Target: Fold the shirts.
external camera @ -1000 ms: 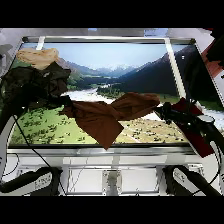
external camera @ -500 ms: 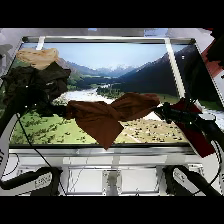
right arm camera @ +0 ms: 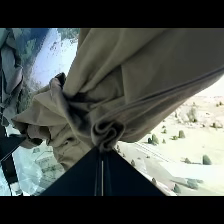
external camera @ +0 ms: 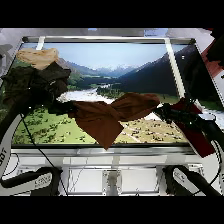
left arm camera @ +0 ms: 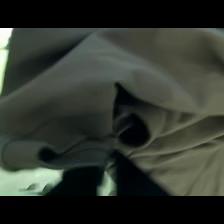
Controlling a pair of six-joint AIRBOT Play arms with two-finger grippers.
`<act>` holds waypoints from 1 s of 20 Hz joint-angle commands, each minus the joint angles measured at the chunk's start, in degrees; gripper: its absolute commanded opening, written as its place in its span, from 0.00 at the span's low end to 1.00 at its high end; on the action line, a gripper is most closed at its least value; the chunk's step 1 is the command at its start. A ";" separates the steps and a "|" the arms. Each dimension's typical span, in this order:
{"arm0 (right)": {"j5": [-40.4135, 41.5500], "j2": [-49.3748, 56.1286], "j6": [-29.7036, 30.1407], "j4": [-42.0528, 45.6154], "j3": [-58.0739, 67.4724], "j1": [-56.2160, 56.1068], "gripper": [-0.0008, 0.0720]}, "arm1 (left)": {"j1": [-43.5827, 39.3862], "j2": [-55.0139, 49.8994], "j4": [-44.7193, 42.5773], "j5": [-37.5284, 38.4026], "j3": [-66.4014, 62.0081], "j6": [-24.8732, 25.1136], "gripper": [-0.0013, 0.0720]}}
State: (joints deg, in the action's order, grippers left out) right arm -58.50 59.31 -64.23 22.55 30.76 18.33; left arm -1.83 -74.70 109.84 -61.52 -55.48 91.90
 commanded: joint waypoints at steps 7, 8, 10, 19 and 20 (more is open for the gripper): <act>-7.91 -8.15 8.87 -5.33 15.85 3.17 0.05 | -0.26 18.73 -5.60 1.03 -15.56 -0.15 0.03; -9.90 -11.78 8.20 -5.40 19.17 4.74 0.05 | -0.26 23.34 -8.79 -0.70 -18.78 -0.15 0.03; -12.68 -19.04 6.25 -5.38 25.42 7.93 0.05 | -0.28 31.91 -12.37 -1.40 -23.87 -0.20 0.03; -7.52 -27.76 1.97 -0.98 39.98 11.28 0.05 | -0.33 31.67 -6.32 -7.39 -33.90 6.05 0.03; -7.63 -24.94 1.25 0.83 39.95 11.23 0.05 | -0.33 27.74 -8.96 -8.61 -33.90 6.05 0.03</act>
State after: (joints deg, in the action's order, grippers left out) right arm -67.00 31.81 -61.58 19.38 69.04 29.28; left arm -2.15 -41.50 104.53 -66.98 -88.29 96.60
